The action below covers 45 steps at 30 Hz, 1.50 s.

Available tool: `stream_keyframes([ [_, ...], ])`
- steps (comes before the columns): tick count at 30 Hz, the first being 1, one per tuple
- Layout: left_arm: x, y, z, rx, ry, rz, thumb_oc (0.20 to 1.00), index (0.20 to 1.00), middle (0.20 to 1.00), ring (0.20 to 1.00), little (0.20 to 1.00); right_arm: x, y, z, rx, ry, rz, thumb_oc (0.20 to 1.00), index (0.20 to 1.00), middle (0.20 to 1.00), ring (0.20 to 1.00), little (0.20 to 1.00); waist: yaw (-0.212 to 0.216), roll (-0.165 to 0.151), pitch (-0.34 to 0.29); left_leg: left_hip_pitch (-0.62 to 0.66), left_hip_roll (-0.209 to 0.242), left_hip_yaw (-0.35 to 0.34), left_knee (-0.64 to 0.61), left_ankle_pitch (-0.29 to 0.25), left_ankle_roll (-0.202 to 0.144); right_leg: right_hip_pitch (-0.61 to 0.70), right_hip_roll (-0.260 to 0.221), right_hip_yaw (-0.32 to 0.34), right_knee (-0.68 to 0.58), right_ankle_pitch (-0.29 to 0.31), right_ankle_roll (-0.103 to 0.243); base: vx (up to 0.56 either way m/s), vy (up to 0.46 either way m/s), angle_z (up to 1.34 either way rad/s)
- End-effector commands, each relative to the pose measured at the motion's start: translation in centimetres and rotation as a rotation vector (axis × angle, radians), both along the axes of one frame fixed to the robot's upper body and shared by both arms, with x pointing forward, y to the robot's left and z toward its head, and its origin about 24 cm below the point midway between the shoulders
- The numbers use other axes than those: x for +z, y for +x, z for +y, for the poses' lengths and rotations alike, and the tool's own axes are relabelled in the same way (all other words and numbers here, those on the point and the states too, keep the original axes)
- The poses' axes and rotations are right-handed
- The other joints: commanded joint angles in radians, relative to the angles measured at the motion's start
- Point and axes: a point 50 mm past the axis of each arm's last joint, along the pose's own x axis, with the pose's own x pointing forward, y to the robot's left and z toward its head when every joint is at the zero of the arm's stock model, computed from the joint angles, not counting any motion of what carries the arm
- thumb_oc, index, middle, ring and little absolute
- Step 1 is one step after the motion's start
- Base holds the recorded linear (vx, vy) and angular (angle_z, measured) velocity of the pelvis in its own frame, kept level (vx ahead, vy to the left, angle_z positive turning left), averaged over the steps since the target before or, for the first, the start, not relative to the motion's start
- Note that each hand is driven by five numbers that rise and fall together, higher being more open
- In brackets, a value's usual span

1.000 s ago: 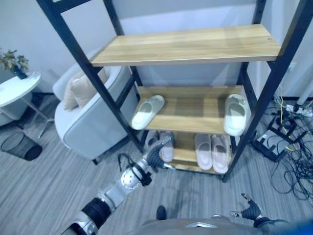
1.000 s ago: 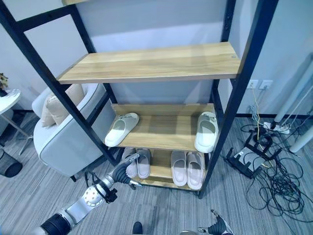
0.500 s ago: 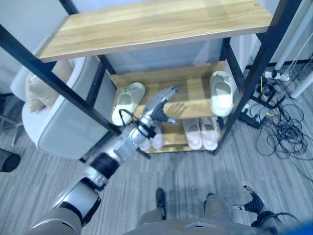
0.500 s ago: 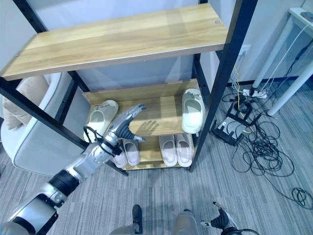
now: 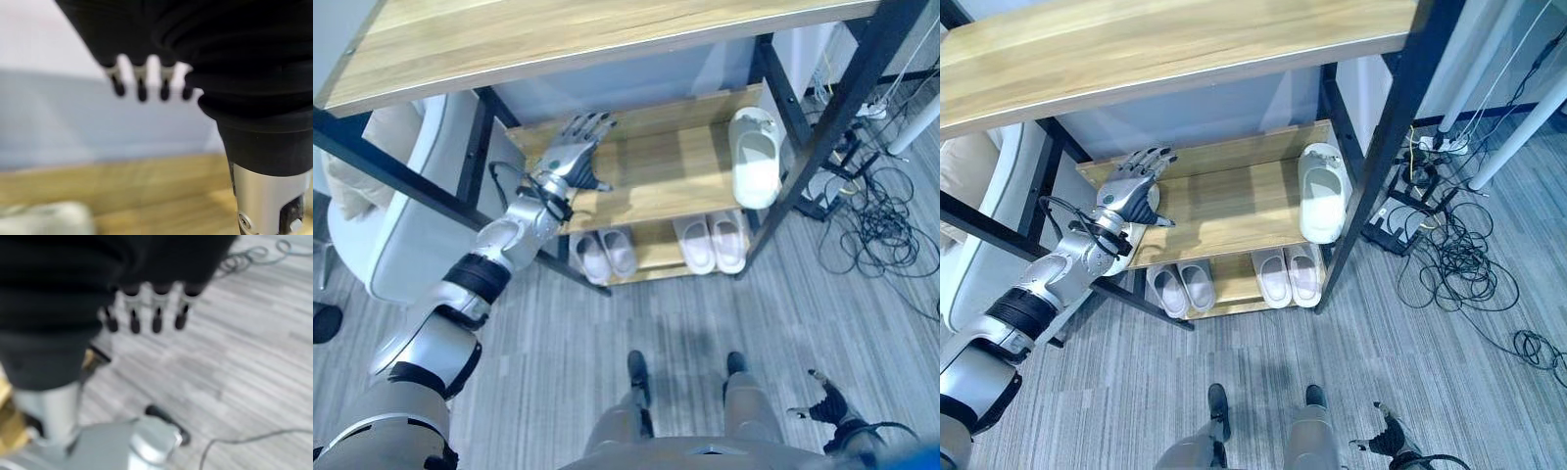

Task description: Arrange the slippers neatly on the shoe rack.

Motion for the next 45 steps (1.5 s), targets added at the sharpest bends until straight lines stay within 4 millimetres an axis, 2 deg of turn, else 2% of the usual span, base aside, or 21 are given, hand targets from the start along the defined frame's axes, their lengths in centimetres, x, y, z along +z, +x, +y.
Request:
stream_keyframes([
  [1,6.9,0.5,3.7,0.139,0.050,-0.244,1.000,1.000,1.000,1.000,1.000,0.6,2.4,1.2,0.002,0.022,-0.103,1.000,1.000,1.000,1.000,1.000,-0.003,-0.089,0.037,0.017,-0.054,-0.082,-0.018,-0.106,-0.034,0.213,-0.036,-0.049,-0.394,0.210,0.084,0.00,0.000,0.00],
  [2,7.2,0.4,4.1,0.157,0.052,-0.261,1.000,1.000,1.000,1.000,1.000,0.5,2.4,1.1,-0.020,0.022,-0.110,1.000,1.000,1.000,1.000,1.000,-0.002,-0.090,0.038,0.014,-0.053,-0.082,-0.018,-0.106,-0.035,0.211,-0.036,-0.050,-0.395,0.213,0.086,0.00,0.000,0.00],
  [3,7.5,-0.1,5.7,0.221,0.055,-0.288,1.000,1.000,1.000,1.000,1.000,0.0,1.5,1.3,-0.101,0.054,-0.107,1.000,1.000,1.000,1.000,1.000,0.001,-0.097,0.041,0.009,-0.051,-0.081,-0.018,-0.107,-0.034,0.209,-0.033,-0.048,-0.404,0.223,0.091,0.00,0.000,0.00],
  [8,7.4,-0.5,7.3,0.280,0.024,-0.286,1.000,1.000,1.000,1.000,1.000,-0.3,1.2,1.9,-0.071,0.061,-0.085,1.000,1.000,1.000,1.000,1.000,0.008,-0.106,0.042,0.009,-0.048,-0.080,-0.018,-0.109,-0.033,0.207,-0.031,-0.046,-0.404,0.220,0.089,0.00,0.000,0.00],
  [18,7.4,-0.2,8.0,0.326,-0.001,-0.271,1.000,1.000,1.000,1.000,1.000,-0.1,2.0,2.1,-0.091,0.075,-0.110,1.000,1.000,1.000,1.000,1.000,0.007,-0.117,0.064,-0.010,-0.049,-0.083,-0.018,-0.105,-0.031,0.187,-0.031,-0.049,-0.400,0.225,0.087,0.00,0.002,-0.04],
  [22,8.4,0.1,8.4,0.358,0.059,-0.292,1.000,1.000,1.000,1.000,1.000,0.2,2.7,2.2,-0.087,0.074,-0.137,1.000,1.000,1.000,1.000,1.000,0.001,-0.123,0.085,-0.034,-0.048,-0.088,-0.018,-0.099,-0.031,0.166,-0.031,-0.045,-0.400,0.235,0.089,0.00,0.000,-0.01],
  [28,8.8,0.3,9.0,0.400,0.094,-0.293,1.000,1.000,1.000,1.000,1.000,0.4,3.2,2.3,-0.091,0.073,-0.162,1.000,1.000,1.000,1.000,1.000,-0.001,-0.127,0.096,-0.054,-0.048,-0.083,-0.018,-0.096,-0.032,0.148,-0.031,-0.044,-0.405,0.247,0.094,0.00,0.000,0.00],
  [31,9.3,0.5,8.6,0.399,0.088,-0.319,1.000,1.000,1.000,1.000,1.000,0.6,3.6,1.8,-0.084,0.057,-0.177,1.000,1.000,1.000,1.000,1.000,0.004,-0.126,0.101,-0.062,-0.049,-0.085,-0.018,-0.093,-0.031,0.143,-0.031,-0.047,-0.407,0.249,0.094,0.00,0.000,0.00],
  [32,9.1,0.5,9.0,0.425,0.083,-0.306,1.000,1.000,1.000,1.000,1.000,-0.1,2.5,1.8,-0.103,0.062,-0.132,1.000,1.000,1.000,1.000,1.000,0.003,-0.127,0.106,-0.068,-0.050,-0.085,-0.018,-0.091,-0.032,0.137,-0.031,-0.047,-0.406,0.251,0.094,0.00,0.000,0.00],
  [35,10.0,0.2,10.5,0.490,0.069,-0.332,1.000,1.000,1.000,1.000,1.000,0.0,2.7,1.8,-0.110,0.037,-0.148,1.000,1.000,1.000,1.000,1.000,-0.003,-0.131,0.112,-0.082,-0.049,-0.080,-0.018,-0.088,-0.033,0.123,-0.032,-0.047,-0.408,0.258,0.098,0.00,0.000,0.00],
  [36,10.1,0.3,10.8,0.516,0.075,-0.329,0.633,0.633,0.633,0.633,0.633,0.1,3.1,1.7,-0.111,0.033,-0.159,1.000,1.000,1.000,1.000,1.000,-0.008,-0.133,0.113,-0.086,-0.049,-0.079,-0.018,-0.087,-0.034,0.118,-0.030,-0.045,-0.409,0.261,0.099,0.00,0.000,0.00],
  [37,10.2,0.3,10.9,0.527,0.068,-0.331,0.206,0.206,0.206,0.206,0.206,0.1,3.3,1.9,-0.107,0.034,-0.163,1.000,1.000,1.000,1.000,1.000,-0.007,-0.135,0.114,-0.089,-0.049,-0.077,-0.018,-0.087,-0.034,0.115,-0.030,-0.045,-0.409,0.262,0.100,0.00,0.000,0.00],
  [39,10.3,0.4,10.9,0.527,0.068,-0.332,0.200,0.200,0.200,0.200,0.200,0.1,3.3,1.9,-0.107,0.034,-0.163,1.000,1.000,1.000,1.000,1.000,-0.007,-0.135,0.114,-0.089,-0.049,-0.077,-0.018,-0.087,-0.034,0.114,-0.030,-0.045,-0.409,0.263,0.100,0.00,0.000,0.00],
  [42,11.5,0.4,10.4,0.511,0.013,-0.378,0.200,0.200,0.200,0.200,0.200,0.2,3.4,2.2,-0.107,0.047,-0.171,1.000,1.000,1.000,1.000,1.000,-0.008,-0.140,0.121,-0.096,-0.047,-0.071,-0.018,-0.086,-0.034,0.109,-0.030,-0.045,-0.411,0.264,0.101,-0.01,-0.017,-0.03],
  [45,11.1,0.5,9.4,0.488,-0.015,-0.408,0.200,0.200,0.200,0.200,0.200,0.1,3.3,2.4,-0.098,0.052,-0.168,1.000,1.000,1.000,1.000,1.000,-0.008,-0.143,0.125,-0.095,-0.046,-0.069,-0.018,-0.089,-0.035,0.108,-0.028,-0.042,-0.409,0.259,0.098,0.00,-0.033,-0.01],
])
